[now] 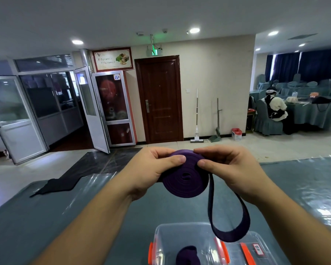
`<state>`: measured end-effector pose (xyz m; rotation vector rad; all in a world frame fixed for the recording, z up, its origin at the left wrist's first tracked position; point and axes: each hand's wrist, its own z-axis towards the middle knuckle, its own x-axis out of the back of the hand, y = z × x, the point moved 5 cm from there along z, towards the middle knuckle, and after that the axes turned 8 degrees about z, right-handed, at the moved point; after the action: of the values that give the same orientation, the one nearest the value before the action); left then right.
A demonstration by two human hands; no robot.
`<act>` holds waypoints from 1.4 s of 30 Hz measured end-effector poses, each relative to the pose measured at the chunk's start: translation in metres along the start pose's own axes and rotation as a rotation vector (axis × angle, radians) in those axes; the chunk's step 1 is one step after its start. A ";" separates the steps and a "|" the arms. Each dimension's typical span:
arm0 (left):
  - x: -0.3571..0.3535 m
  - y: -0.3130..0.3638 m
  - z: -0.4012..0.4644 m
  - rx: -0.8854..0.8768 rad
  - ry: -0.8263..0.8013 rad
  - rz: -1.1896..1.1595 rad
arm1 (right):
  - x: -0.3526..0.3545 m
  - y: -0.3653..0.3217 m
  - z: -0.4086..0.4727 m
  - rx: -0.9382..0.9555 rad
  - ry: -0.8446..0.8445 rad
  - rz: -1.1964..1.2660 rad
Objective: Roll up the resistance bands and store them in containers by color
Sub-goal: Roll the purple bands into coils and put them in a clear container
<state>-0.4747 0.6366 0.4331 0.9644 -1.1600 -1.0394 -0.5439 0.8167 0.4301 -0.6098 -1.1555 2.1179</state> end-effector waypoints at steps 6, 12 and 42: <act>-0.003 -0.006 0.001 0.050 -0.096 0.162 | 0.003 -0.005 0.001 -0.030 -0.095 -0.249; 0.003 -0.005 0.001 0.043 -0.075 -0.010 | 0.003 -0.007 0.001 0.022 -0.061 -0.065; 0.000 -0.020 0.007 0.010 0.010 -0.201 | 0.008 0.015 0.006 0.013 0.082 0.245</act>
<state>-0.4837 0.6315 0.4150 1.1100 -1.0760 -1.1884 -0.5583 0.8125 0.4194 -0.8619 -1.0662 2.2781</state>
